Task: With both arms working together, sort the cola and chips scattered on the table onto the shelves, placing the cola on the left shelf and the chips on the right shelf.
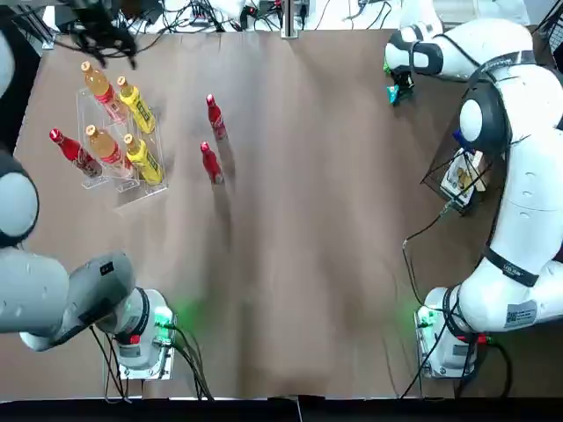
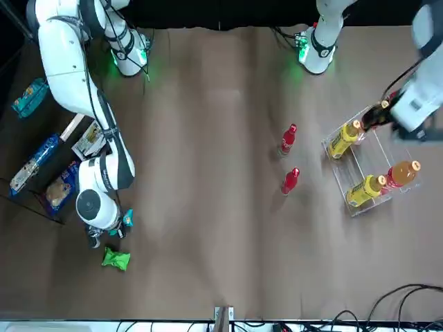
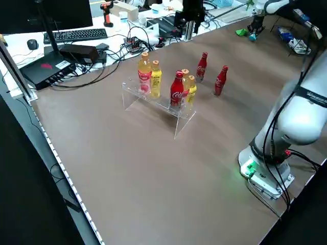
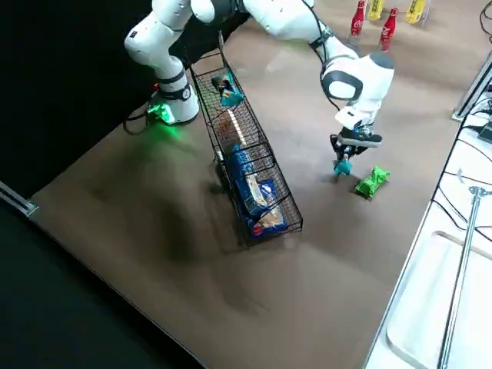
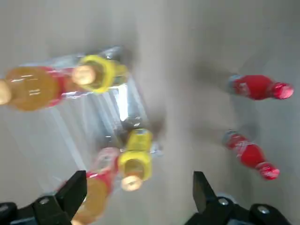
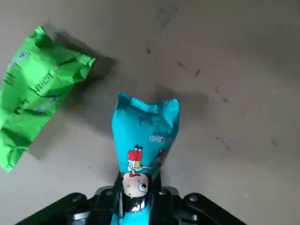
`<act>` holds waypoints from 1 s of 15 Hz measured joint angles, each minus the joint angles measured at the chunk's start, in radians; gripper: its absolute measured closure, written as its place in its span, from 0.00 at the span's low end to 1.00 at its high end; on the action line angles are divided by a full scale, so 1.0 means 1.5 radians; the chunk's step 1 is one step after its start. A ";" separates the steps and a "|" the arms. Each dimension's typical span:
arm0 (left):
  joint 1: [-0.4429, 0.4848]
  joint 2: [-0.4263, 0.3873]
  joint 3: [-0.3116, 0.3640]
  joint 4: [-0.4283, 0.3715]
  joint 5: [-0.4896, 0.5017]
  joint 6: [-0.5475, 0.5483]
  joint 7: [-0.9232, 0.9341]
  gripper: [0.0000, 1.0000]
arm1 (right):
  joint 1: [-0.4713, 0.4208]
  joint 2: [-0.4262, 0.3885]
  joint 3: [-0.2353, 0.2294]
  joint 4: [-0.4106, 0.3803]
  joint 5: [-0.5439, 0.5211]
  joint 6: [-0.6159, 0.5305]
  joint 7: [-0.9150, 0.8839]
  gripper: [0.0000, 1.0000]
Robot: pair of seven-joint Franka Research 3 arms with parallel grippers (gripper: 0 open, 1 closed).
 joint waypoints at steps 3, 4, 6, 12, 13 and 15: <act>-0.069 0.113 -0.026 0.044 0.003 0.000 -0.079 0.00 | -0.001 -0.054 -0.003 0.033 -0.007 -0.141 -0.022 0.76; -0.098 0.151 -0.025 0.059 0.018 0.000 -0.099 0.00 | -0.003 -0.087 -0.005 0.046 -0.008 -0.204 -0.055 0.76; -0.151 0.222 -0.024 0.093 0.072 0.003 -0.168 0.00 | -0.014 -0.169 -0.009 0.058 -0.009 -0.309 -0.138 0.78; -0.238 0.353 -0.023 0.188 0.123 0.012 -0.301 0.00 | -0.084 -0.368 -0.013 0.055 -0.090 -0.504 -0.474 0.78; -0.239 0.360 -0.023 0.188 0.123 0.015 -0.301 0.01 | -0.088 -0.380 -0.013 0.053 -0.108 -0.506 -0.507 0.78; -0.242 0.372 -0.023 0.188 0.123 0.037 -0.301 0.02 | -0.101 -0.398 -0.013 0.052 -0.153 -0.511 -0.584 0.78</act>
